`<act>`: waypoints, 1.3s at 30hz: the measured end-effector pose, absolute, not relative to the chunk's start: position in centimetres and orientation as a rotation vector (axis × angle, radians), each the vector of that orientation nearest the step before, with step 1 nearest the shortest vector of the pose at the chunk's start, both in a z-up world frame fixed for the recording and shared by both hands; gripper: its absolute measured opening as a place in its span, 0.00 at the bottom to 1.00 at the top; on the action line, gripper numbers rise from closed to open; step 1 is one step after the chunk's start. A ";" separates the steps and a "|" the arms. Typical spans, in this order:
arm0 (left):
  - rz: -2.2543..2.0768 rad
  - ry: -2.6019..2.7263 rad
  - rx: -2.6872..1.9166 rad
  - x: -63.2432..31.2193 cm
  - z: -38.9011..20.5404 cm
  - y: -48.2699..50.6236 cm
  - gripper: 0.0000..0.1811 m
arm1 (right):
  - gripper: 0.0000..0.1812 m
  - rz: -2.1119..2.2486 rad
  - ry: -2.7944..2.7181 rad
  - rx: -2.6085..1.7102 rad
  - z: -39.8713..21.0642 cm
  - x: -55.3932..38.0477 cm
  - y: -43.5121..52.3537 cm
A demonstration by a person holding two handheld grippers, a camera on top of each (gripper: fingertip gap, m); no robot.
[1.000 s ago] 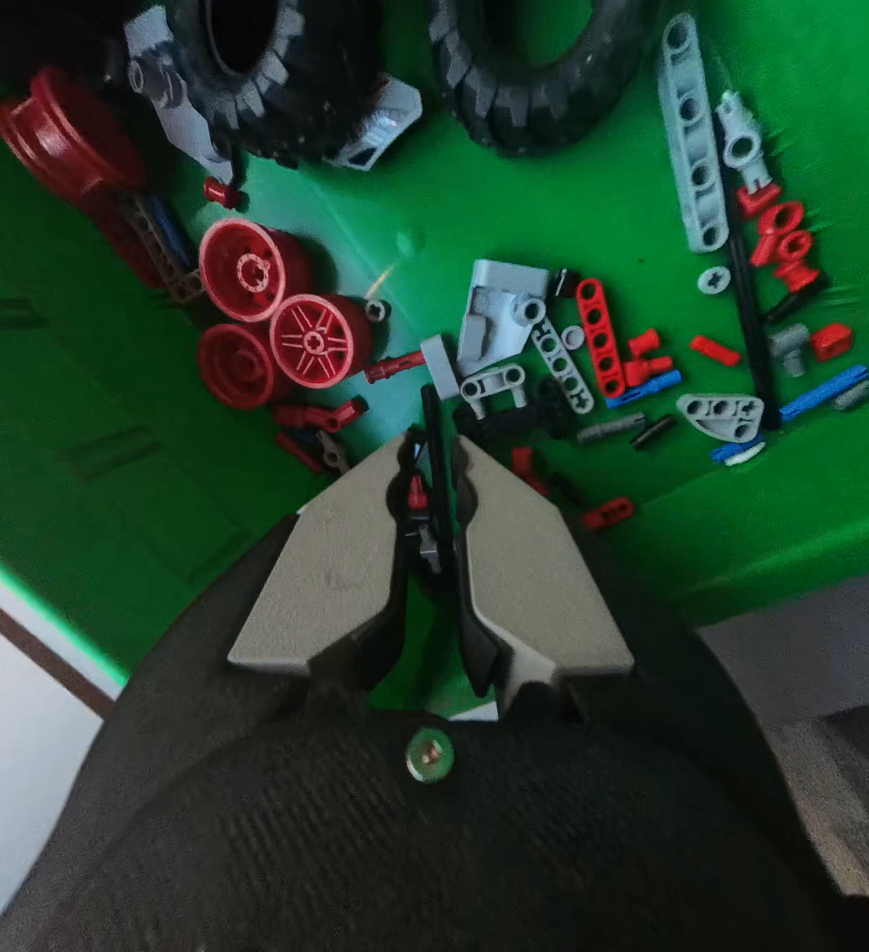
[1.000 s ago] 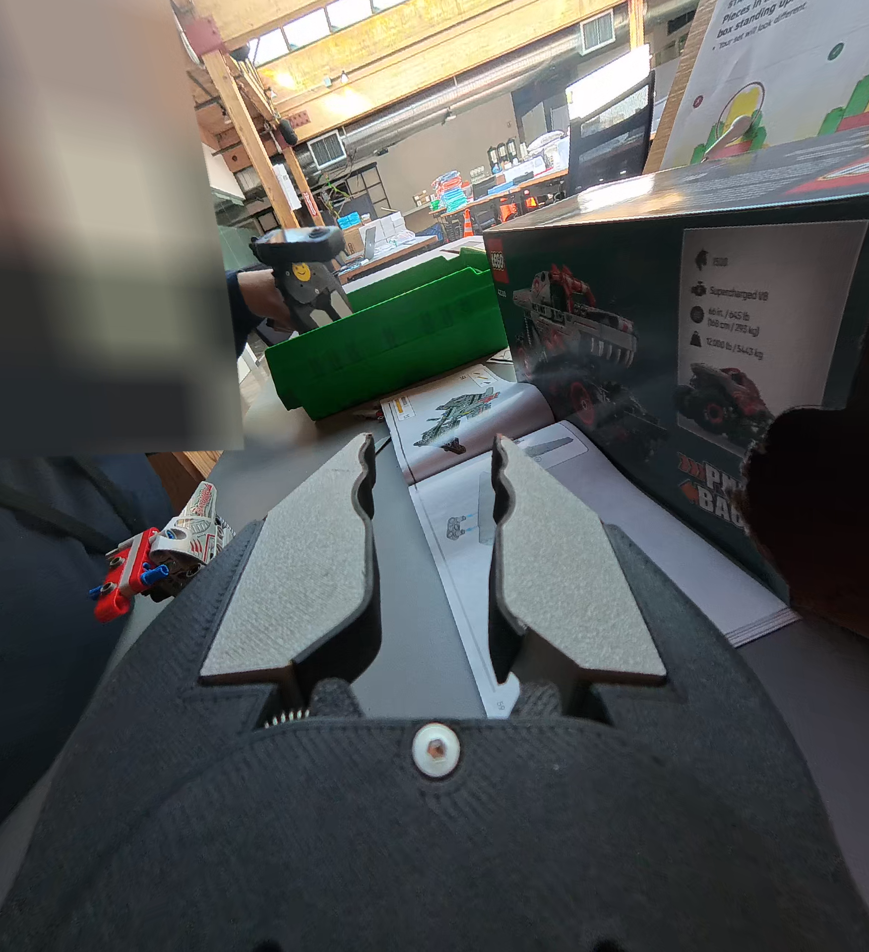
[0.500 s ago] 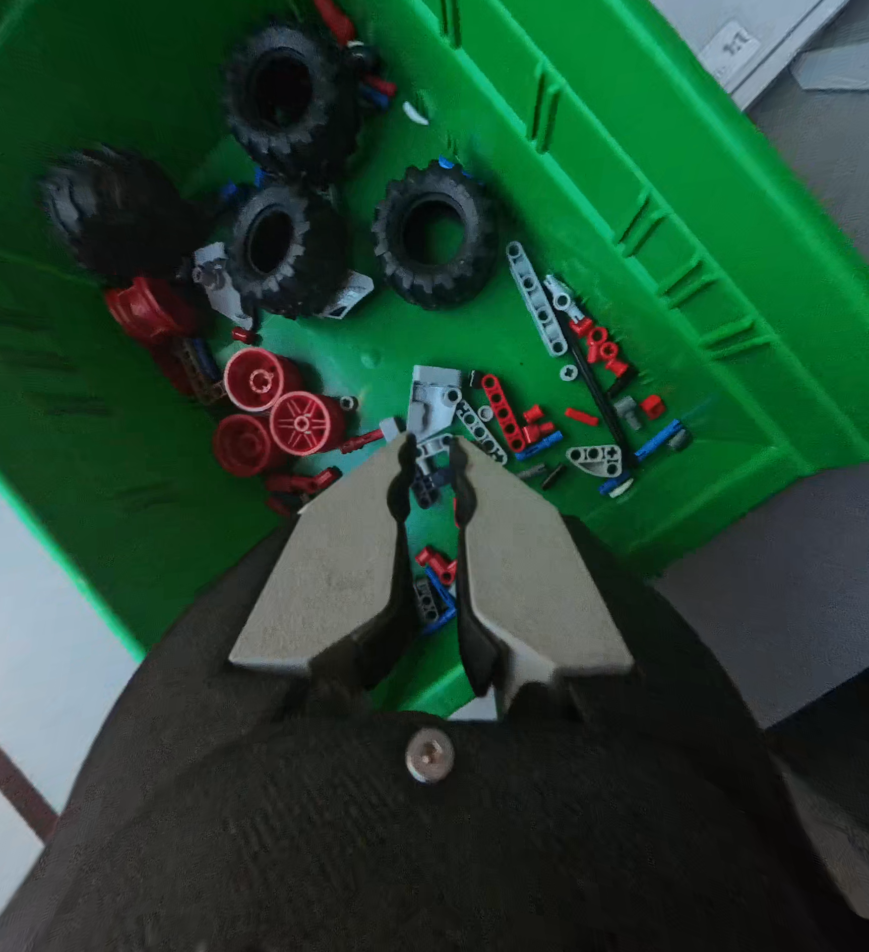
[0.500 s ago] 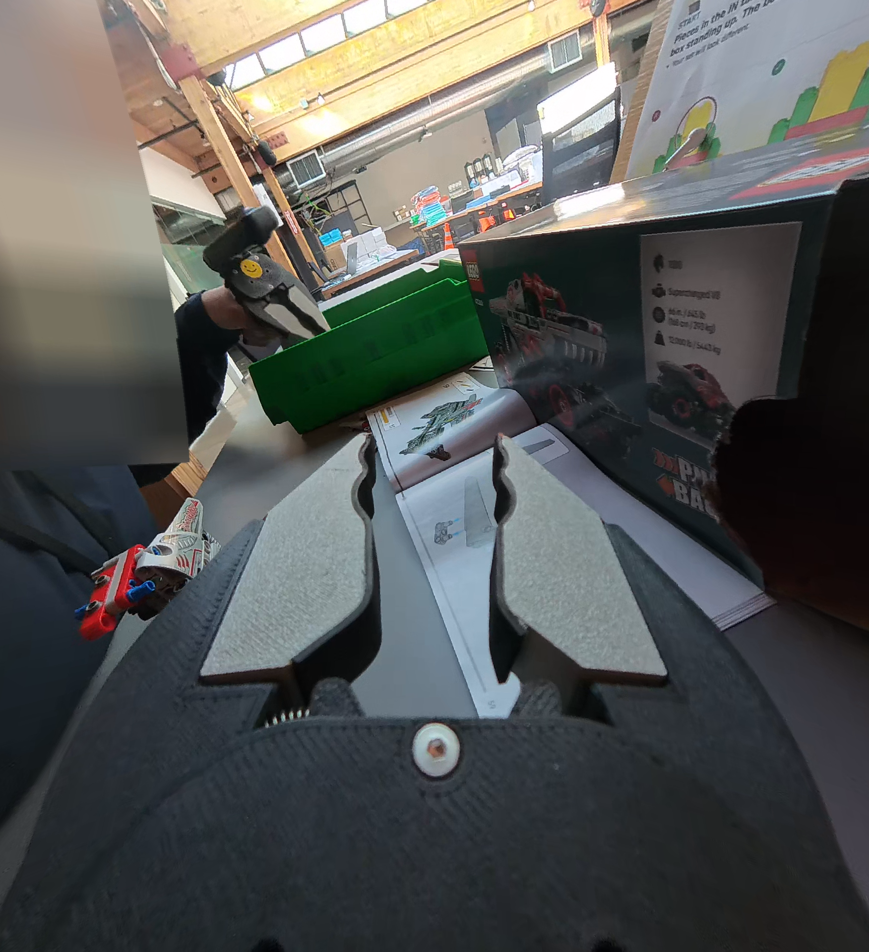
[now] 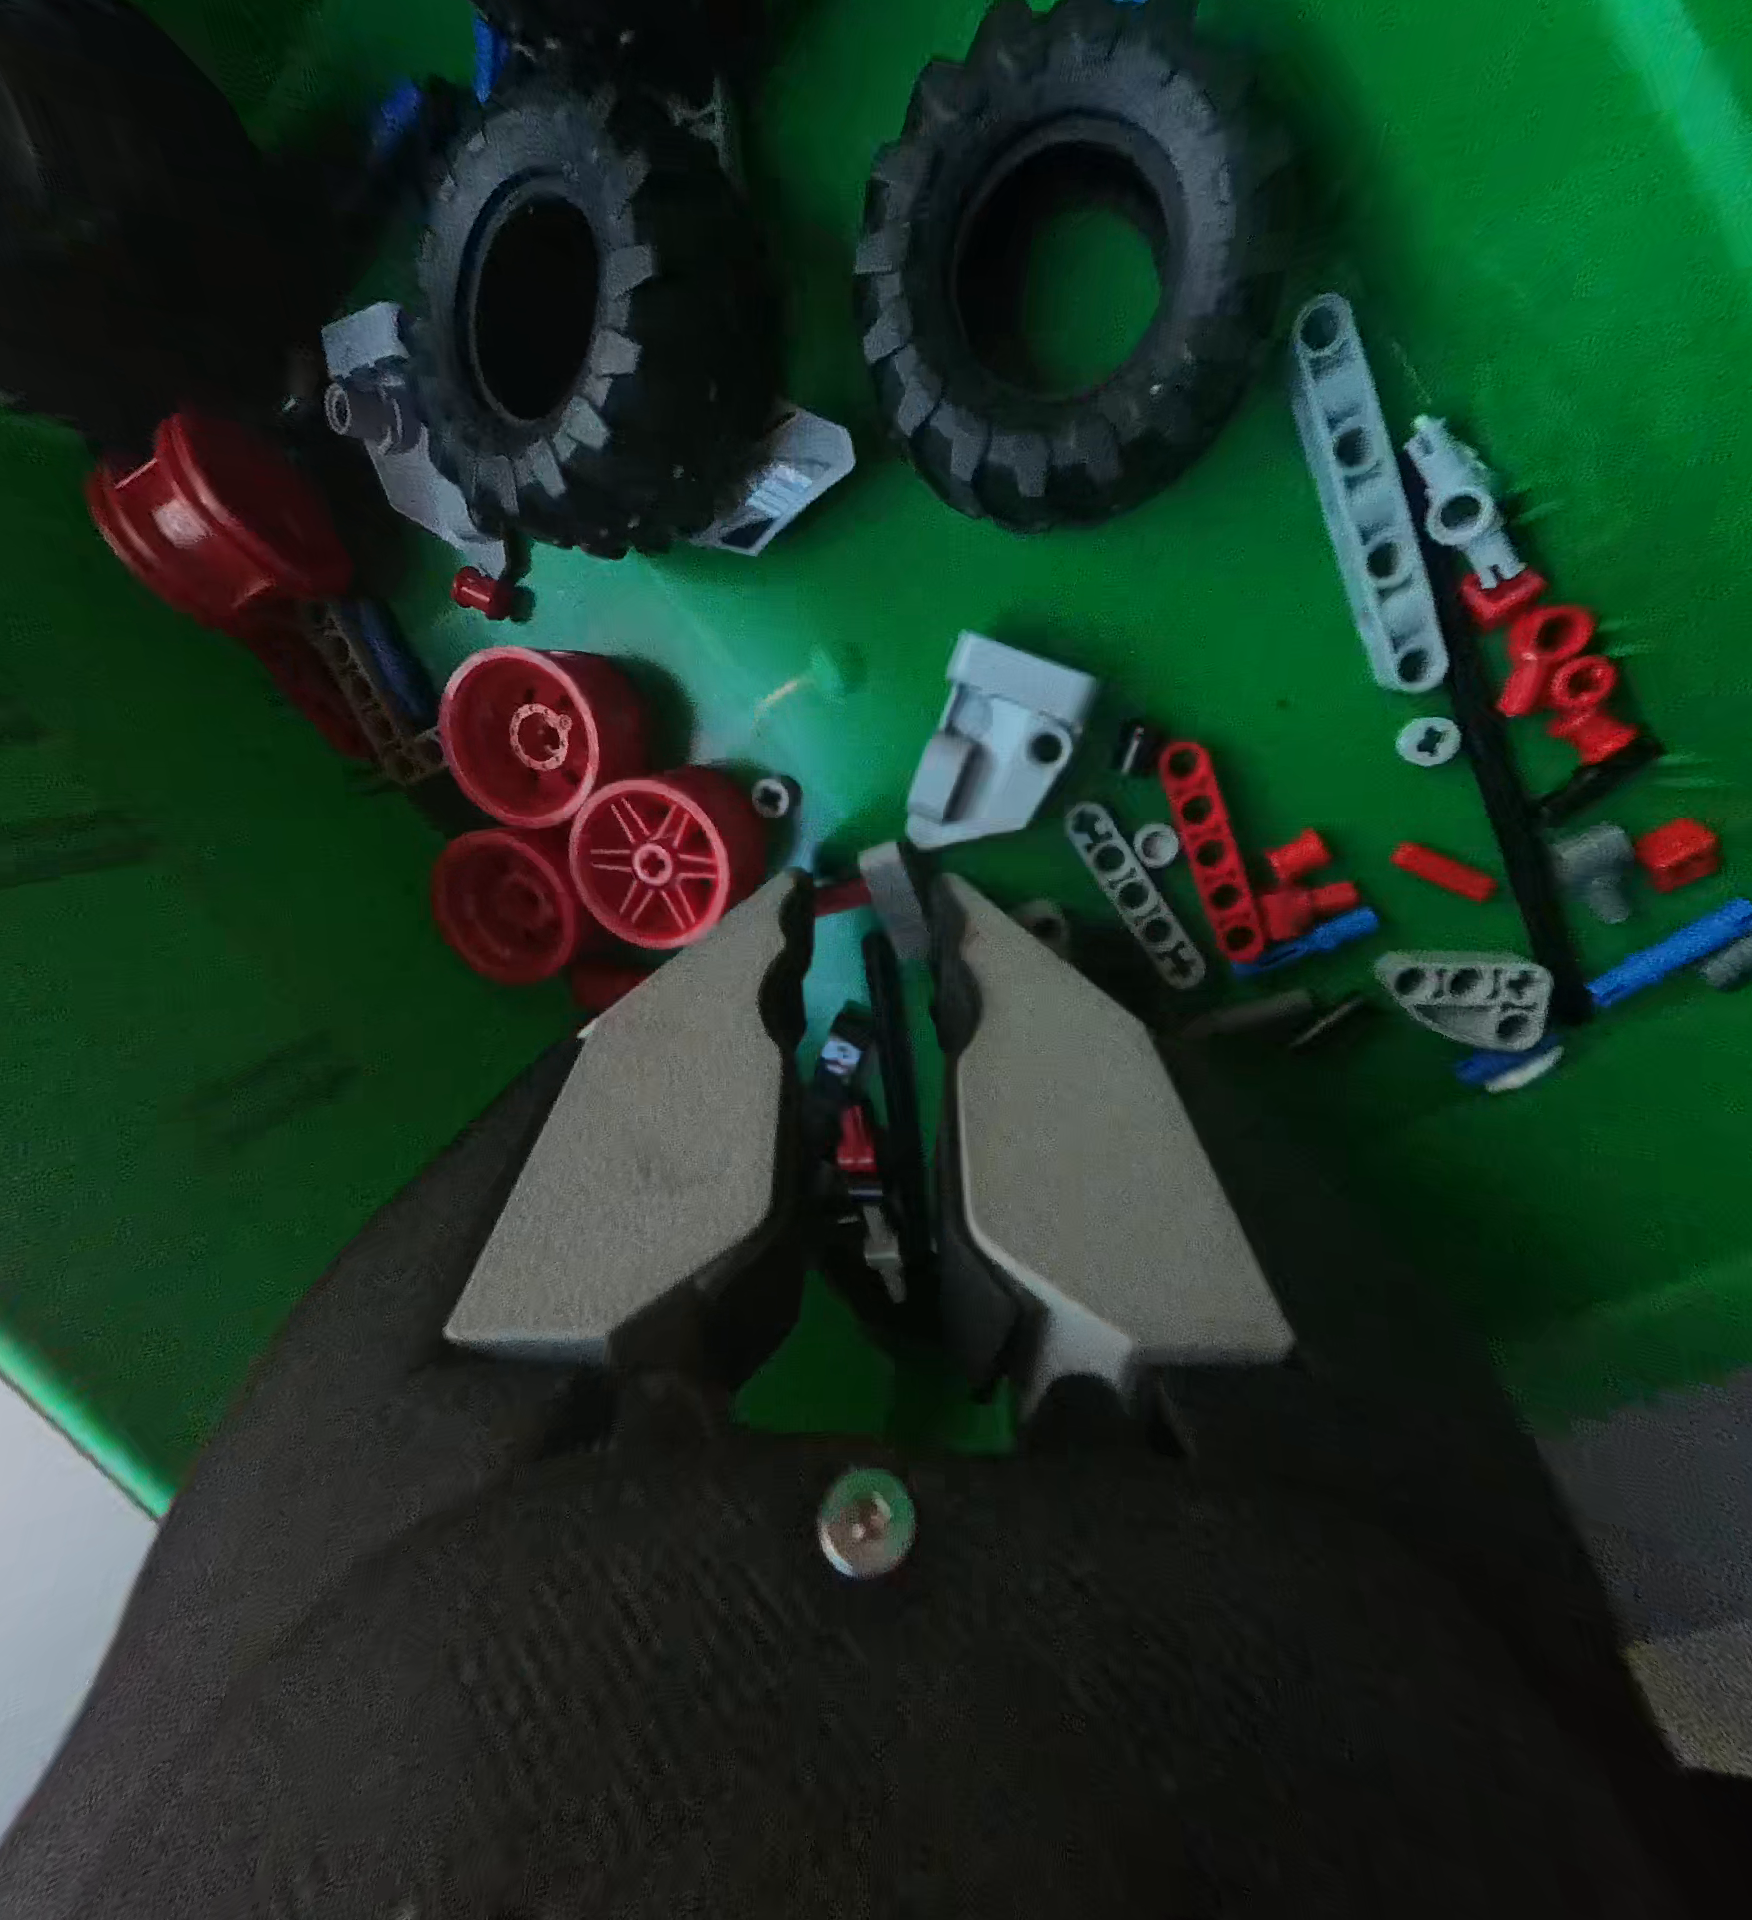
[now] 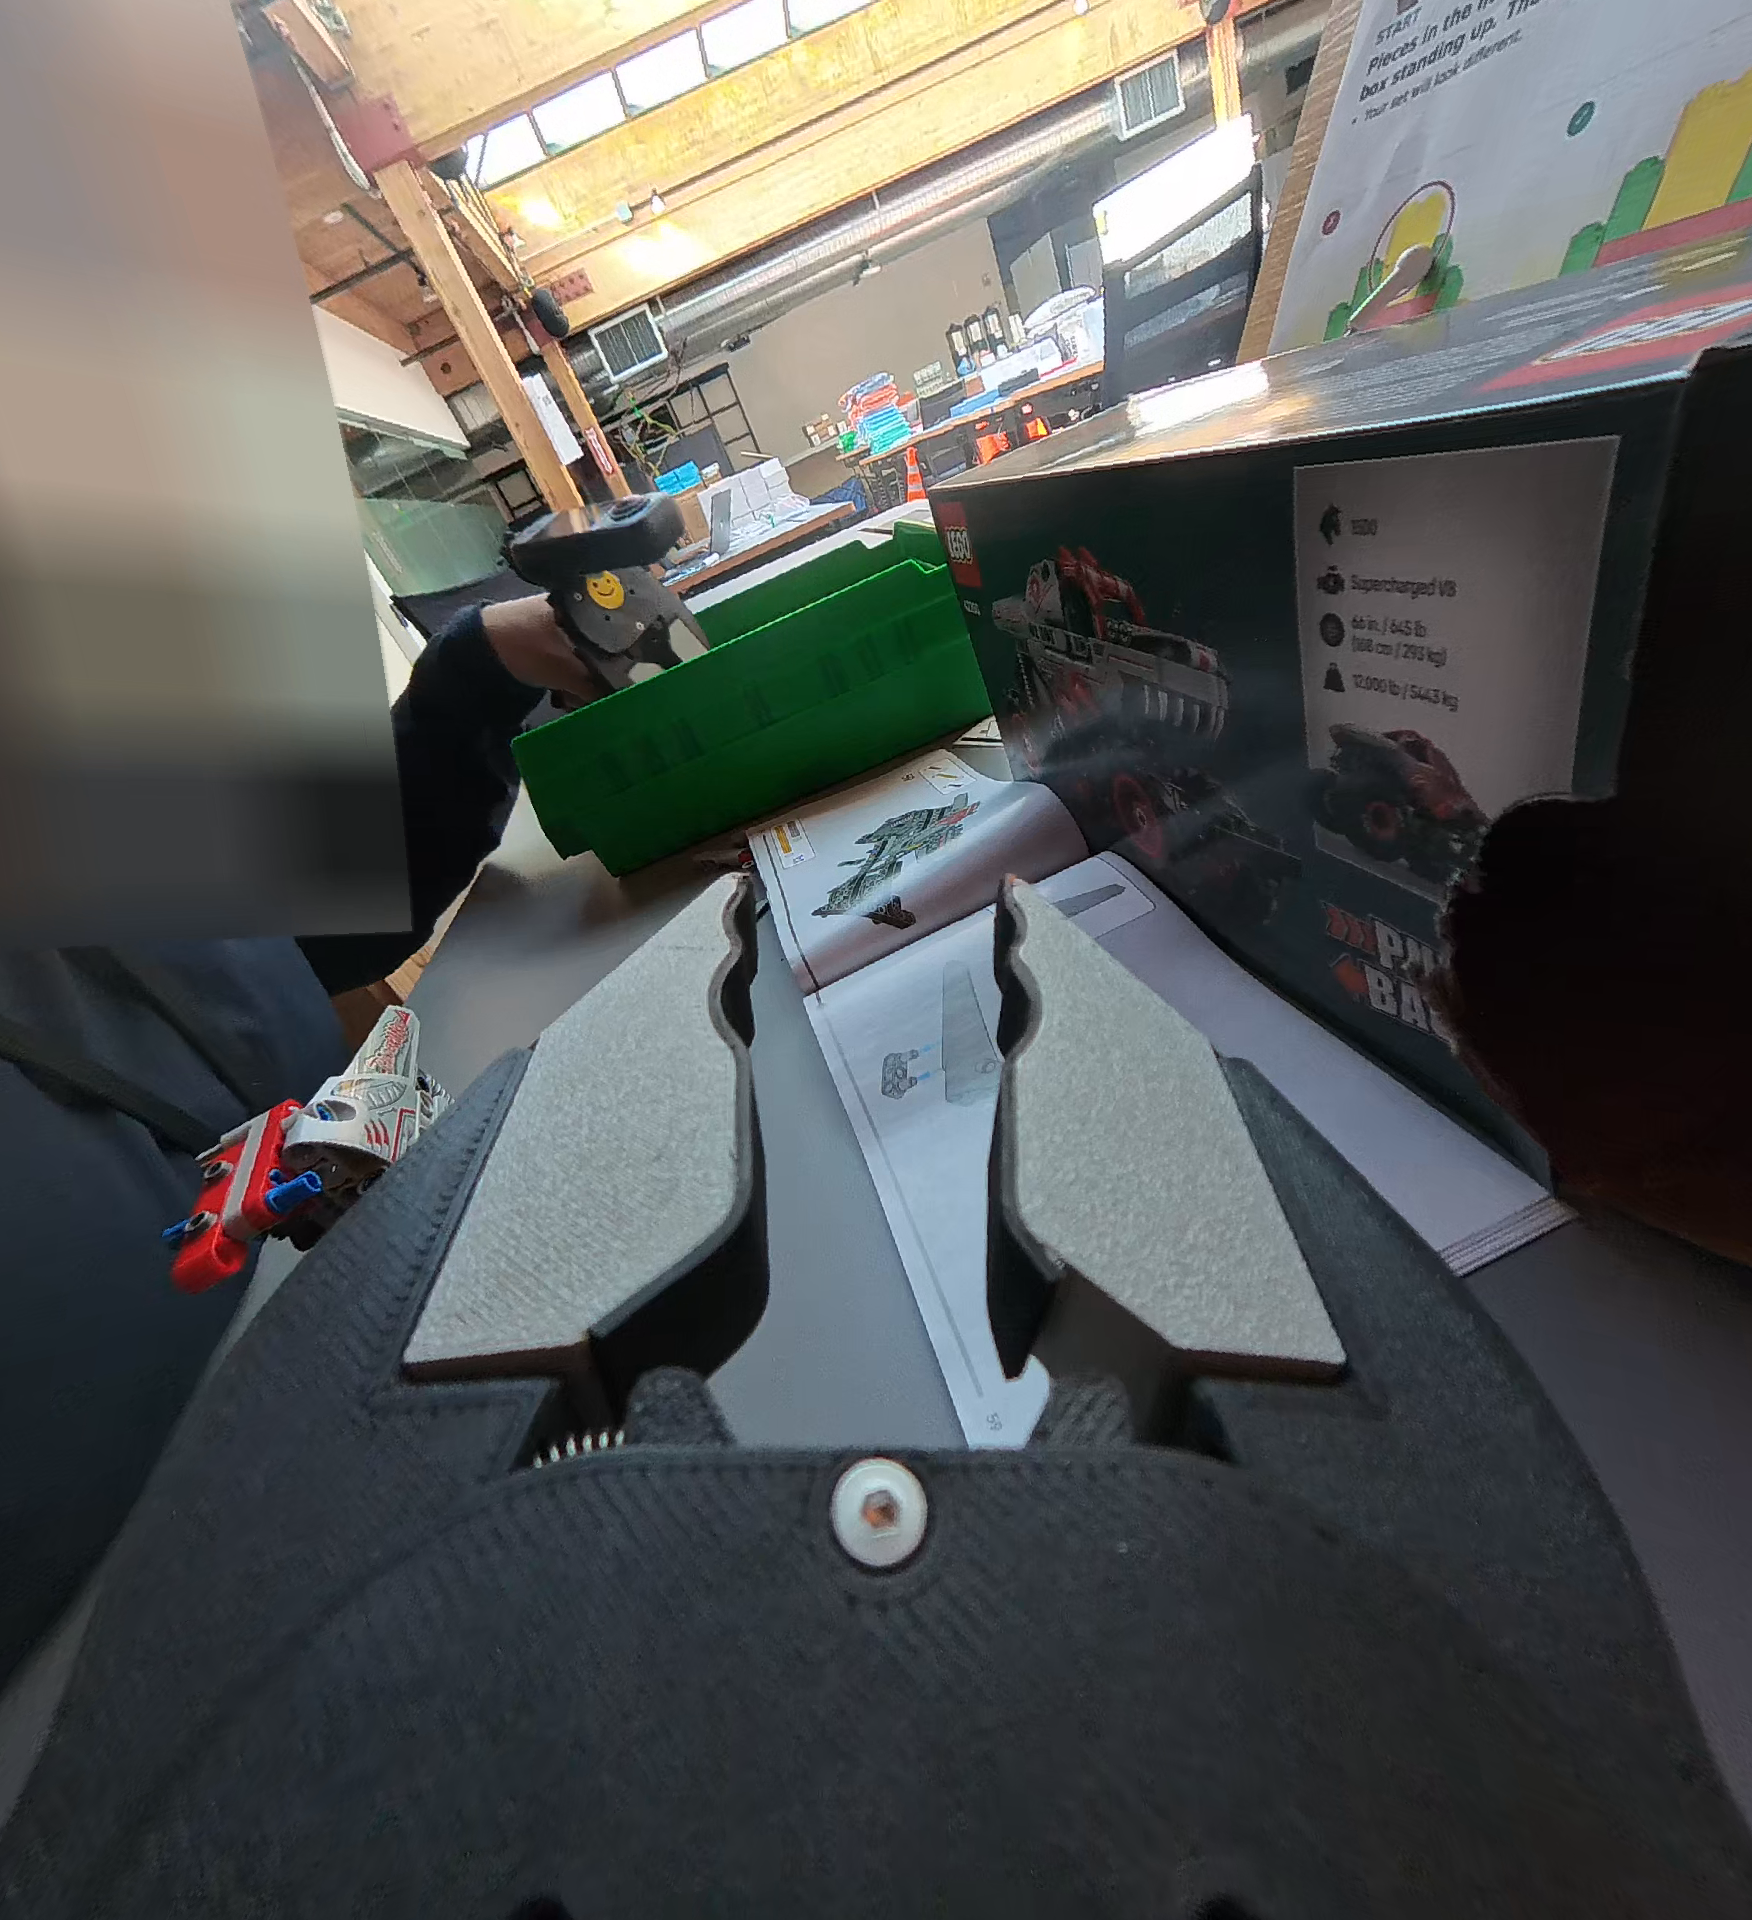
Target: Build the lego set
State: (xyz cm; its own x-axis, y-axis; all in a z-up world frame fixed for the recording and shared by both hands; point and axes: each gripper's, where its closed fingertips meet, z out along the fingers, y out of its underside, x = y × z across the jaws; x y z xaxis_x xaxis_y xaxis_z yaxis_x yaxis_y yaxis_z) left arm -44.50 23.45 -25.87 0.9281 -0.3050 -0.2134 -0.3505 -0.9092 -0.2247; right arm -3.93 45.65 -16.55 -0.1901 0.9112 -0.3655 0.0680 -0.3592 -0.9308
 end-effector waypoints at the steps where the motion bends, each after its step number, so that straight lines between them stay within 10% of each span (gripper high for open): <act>1: 0.278 0.474 -2.798 -44.8 -25.7 24.2 0.06 | 0.24 1.625 -1.185 -1.404 -16.6 -3.9 45.6; 39: 0.308 0.812 -2.664 -44.0 -22.8 22.7 0.09 | 0.23 1.630 -1.202 -1.380 -16.4 -4.0 45.4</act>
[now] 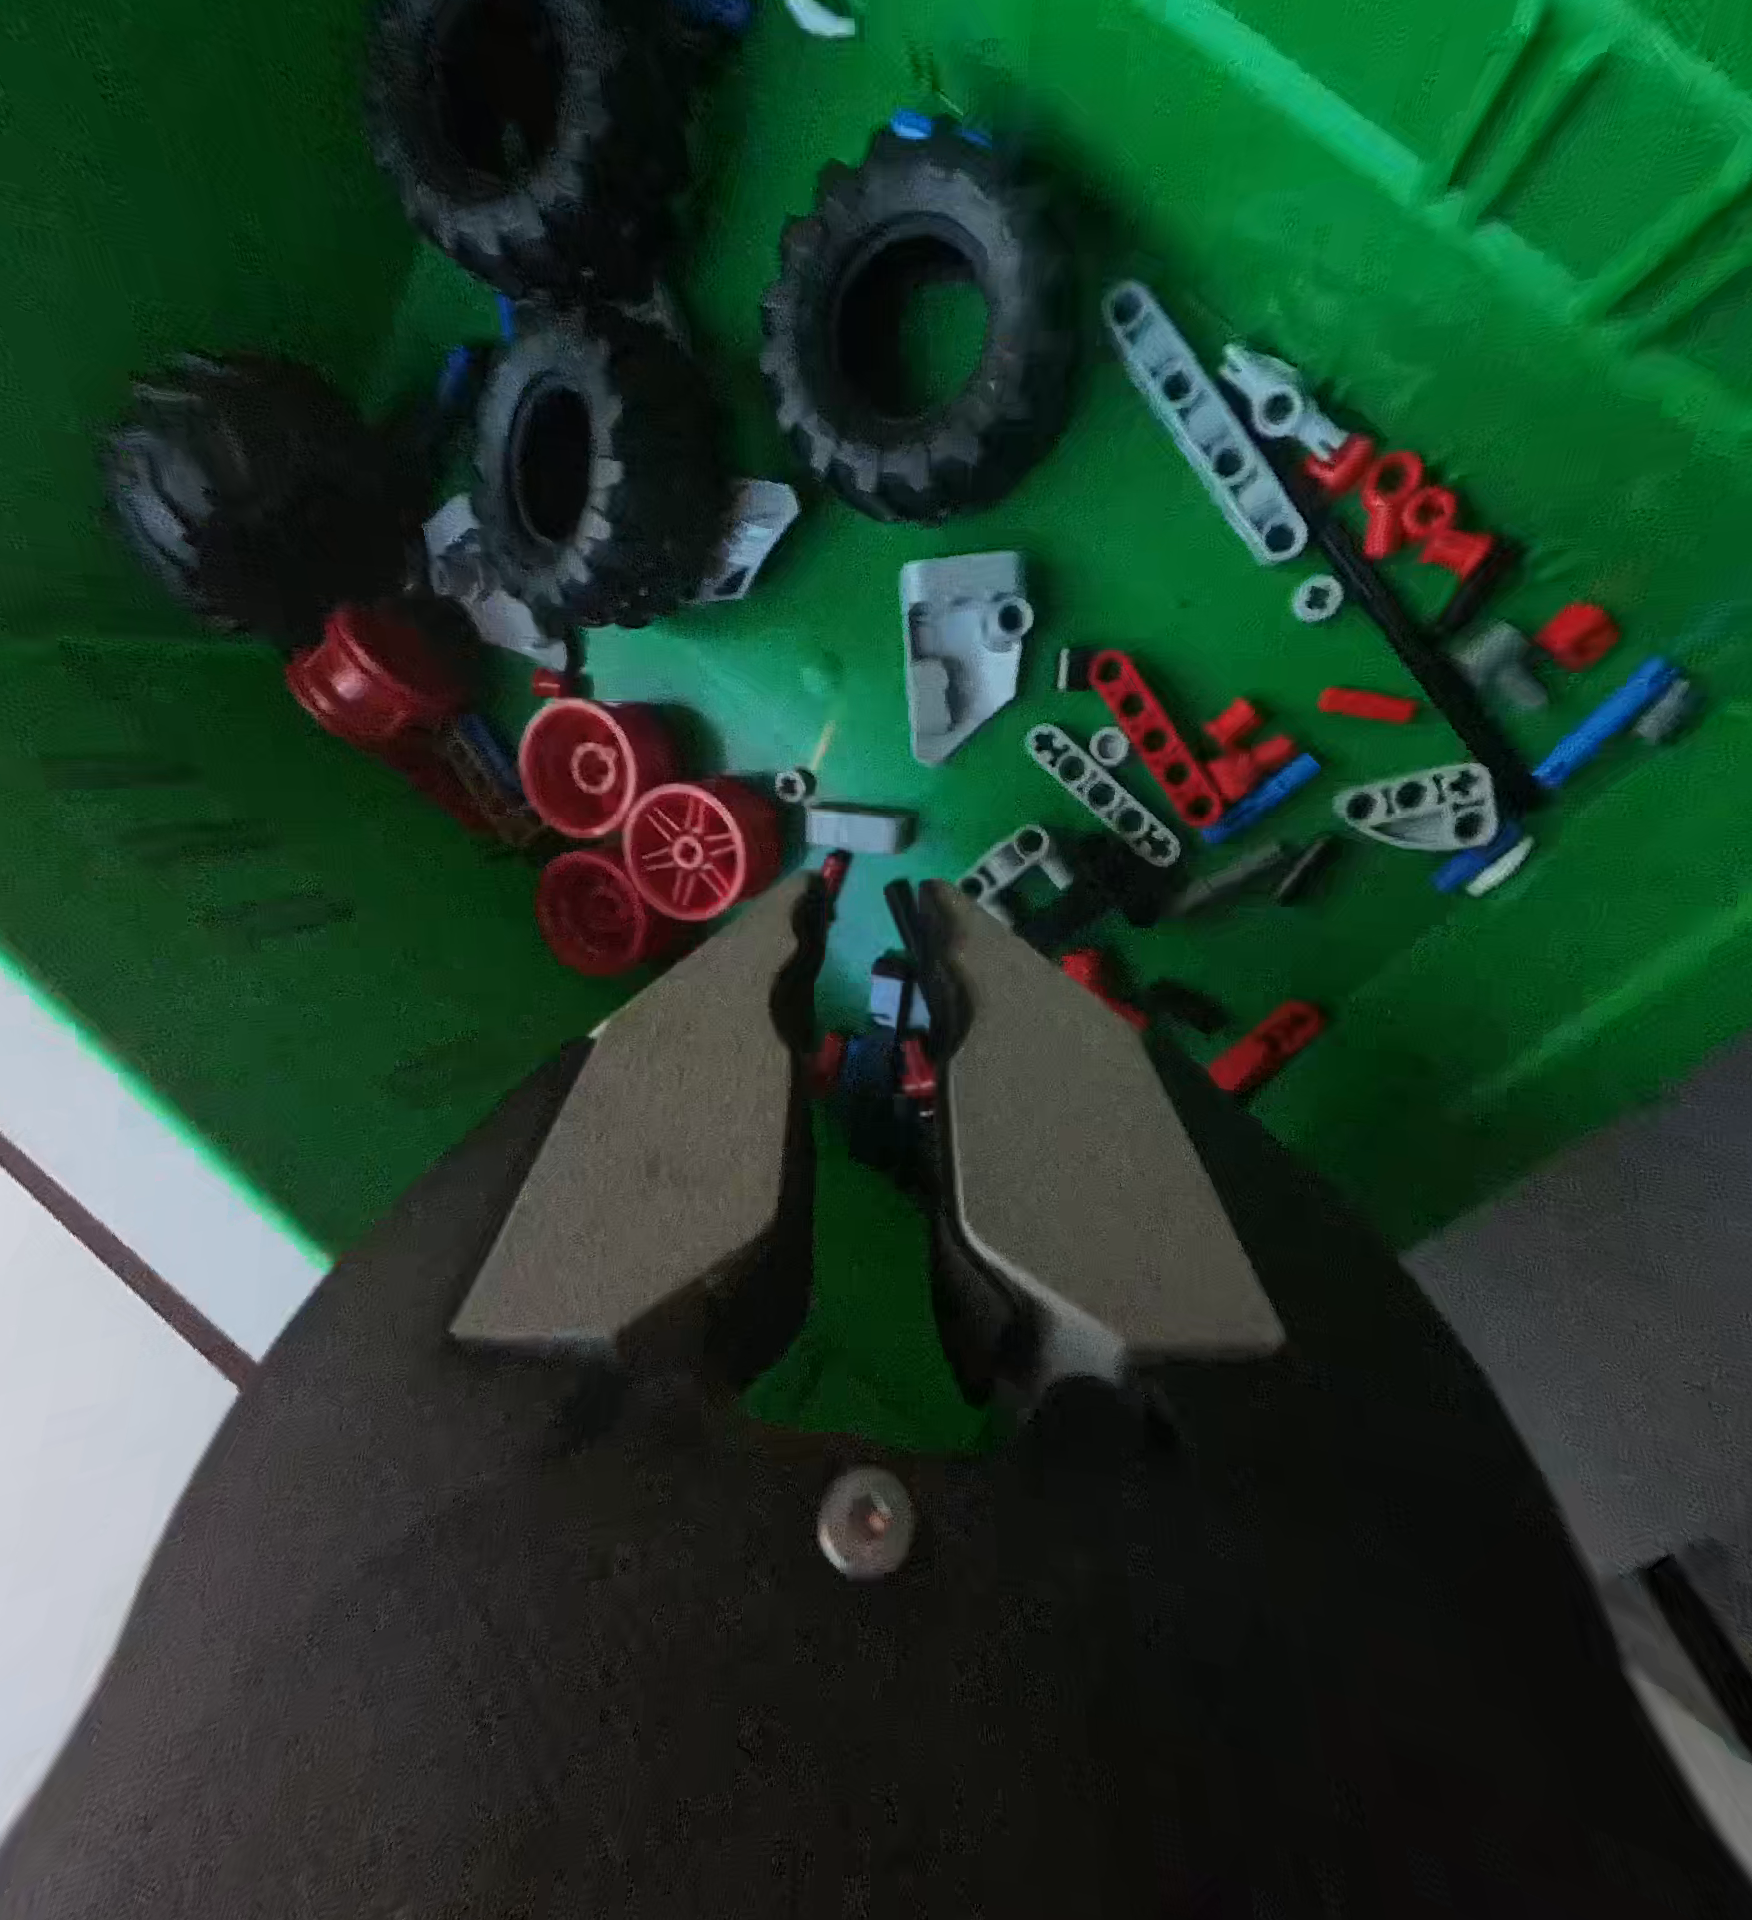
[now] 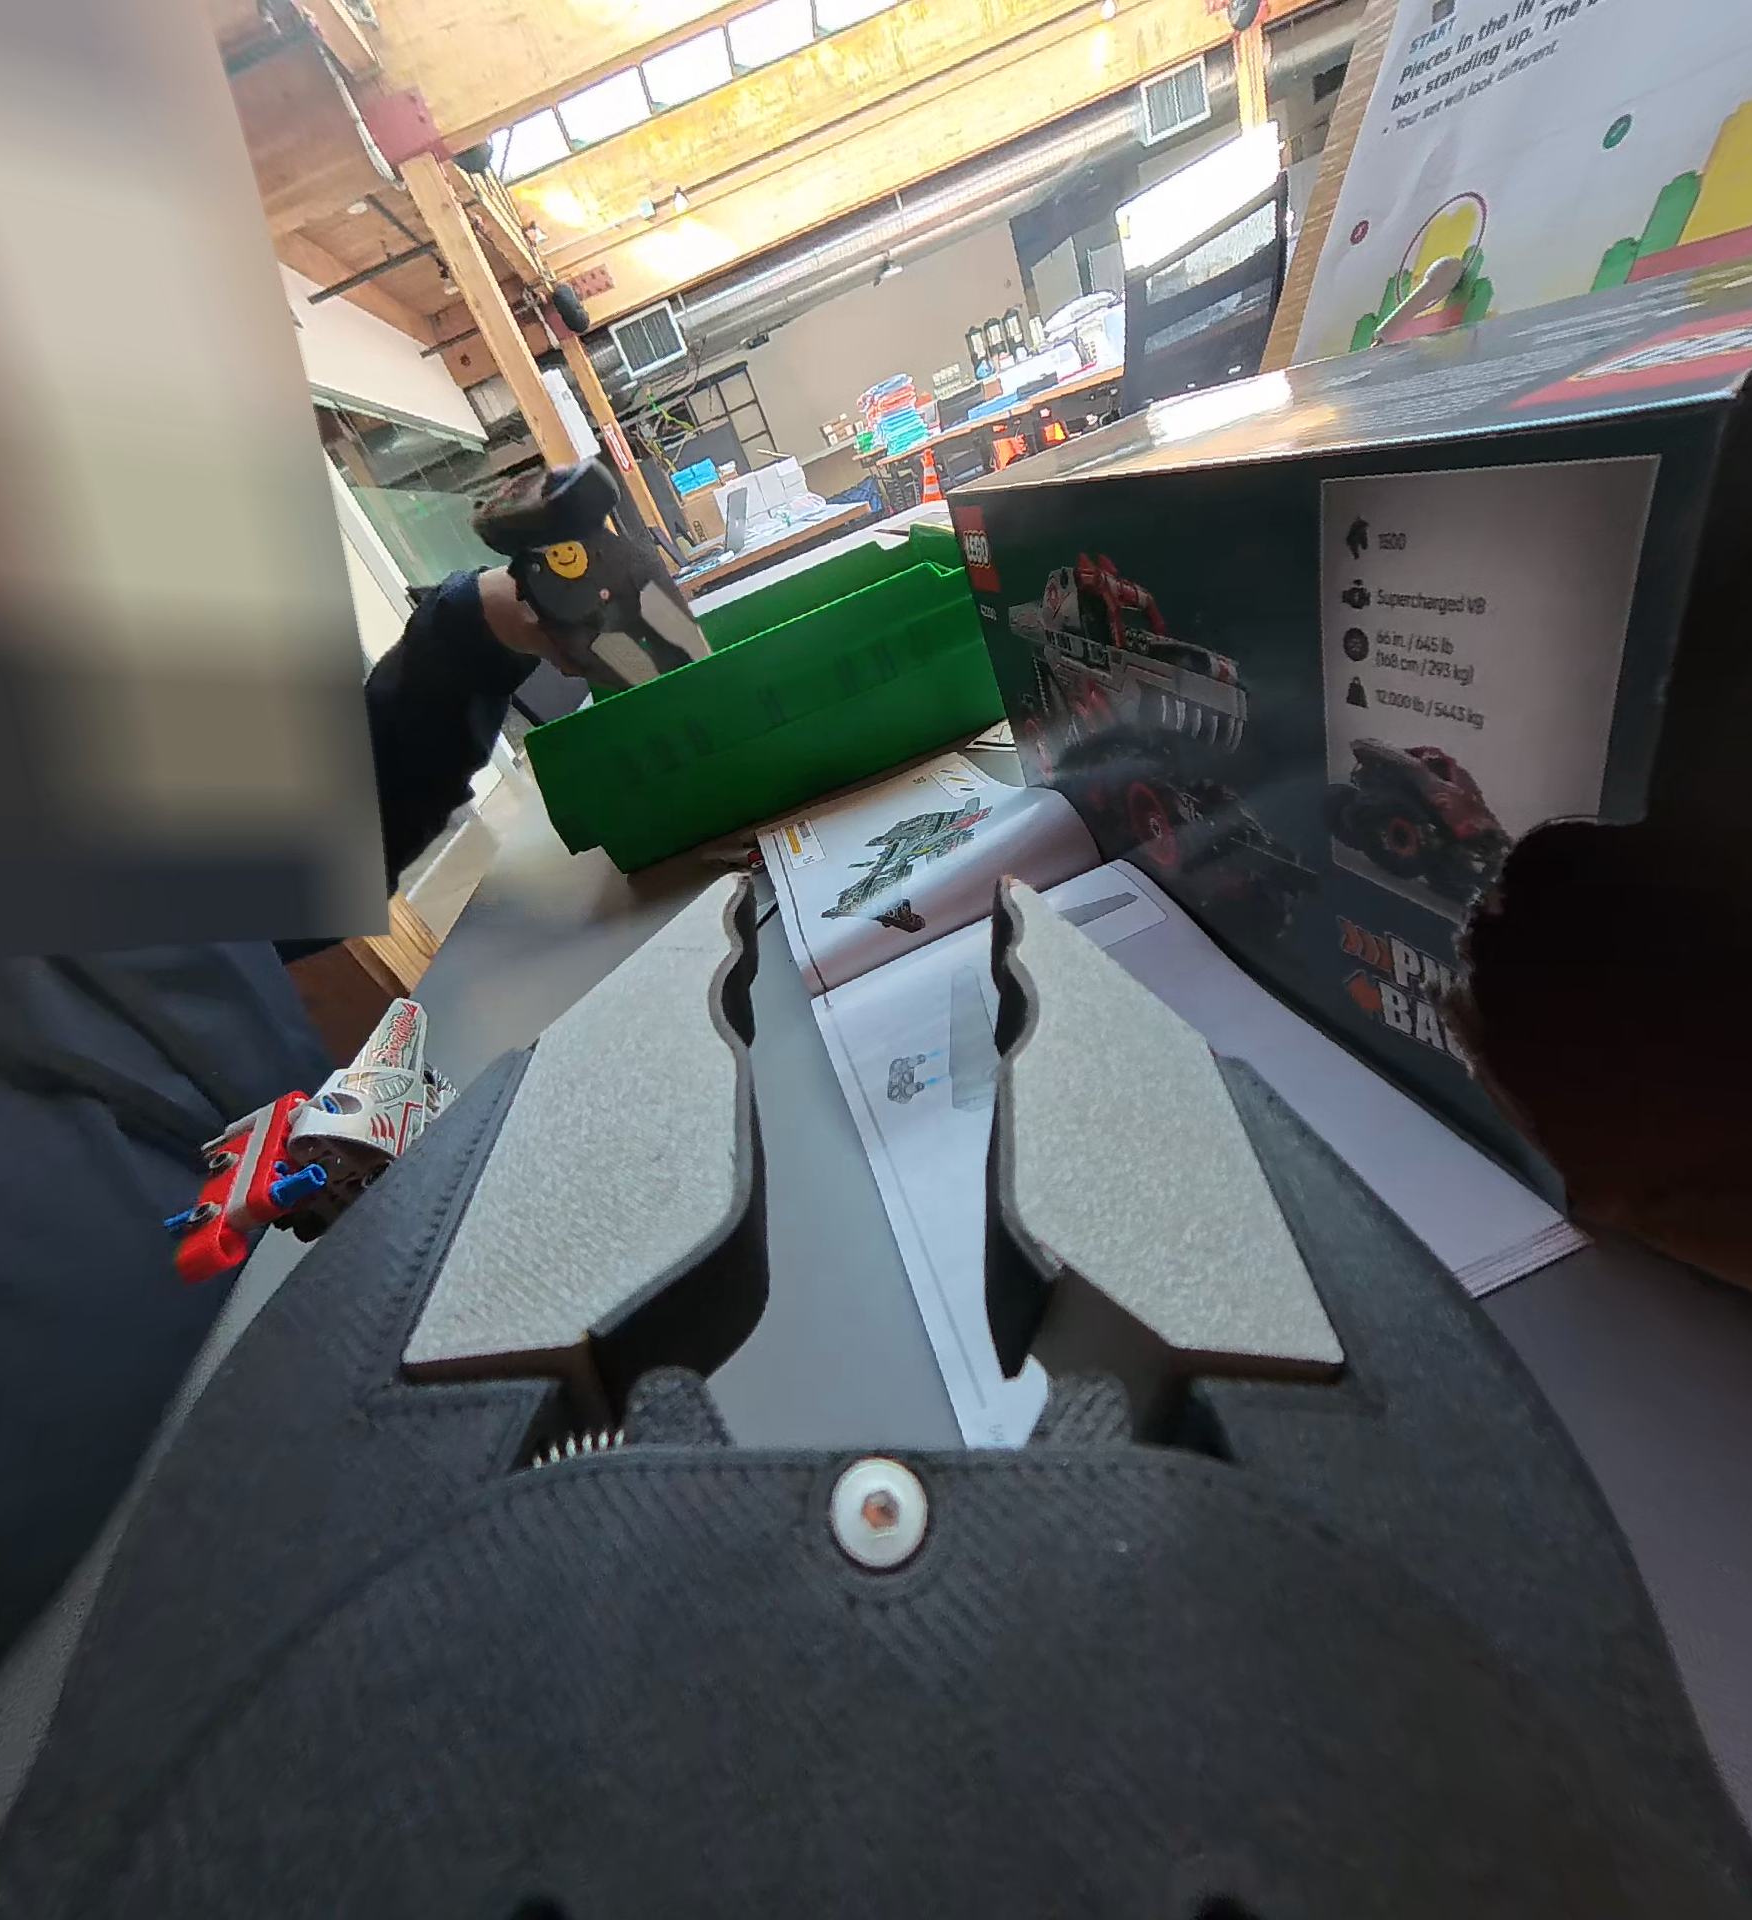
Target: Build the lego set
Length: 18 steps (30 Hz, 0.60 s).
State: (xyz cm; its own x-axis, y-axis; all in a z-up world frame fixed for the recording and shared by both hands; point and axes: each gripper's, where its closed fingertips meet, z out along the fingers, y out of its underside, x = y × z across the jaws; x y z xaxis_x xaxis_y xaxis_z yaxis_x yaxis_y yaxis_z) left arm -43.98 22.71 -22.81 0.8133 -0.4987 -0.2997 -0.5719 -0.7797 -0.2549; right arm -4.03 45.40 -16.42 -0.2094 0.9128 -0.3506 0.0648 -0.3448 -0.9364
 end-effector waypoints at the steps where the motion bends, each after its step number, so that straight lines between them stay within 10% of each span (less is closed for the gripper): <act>1: 0.298 0.892 -2.678 -43.6 -23.3 22.2 0.10 | 0.23 1.628 -1.201 -1.378 -16.4 -4.0 45.4; 18: 0.250 1.105 -2.769 -42.1 -25.9 22.4 0.03 | 0.22 1.603 -1.255 -1.348 -16.5 -4.1 44.5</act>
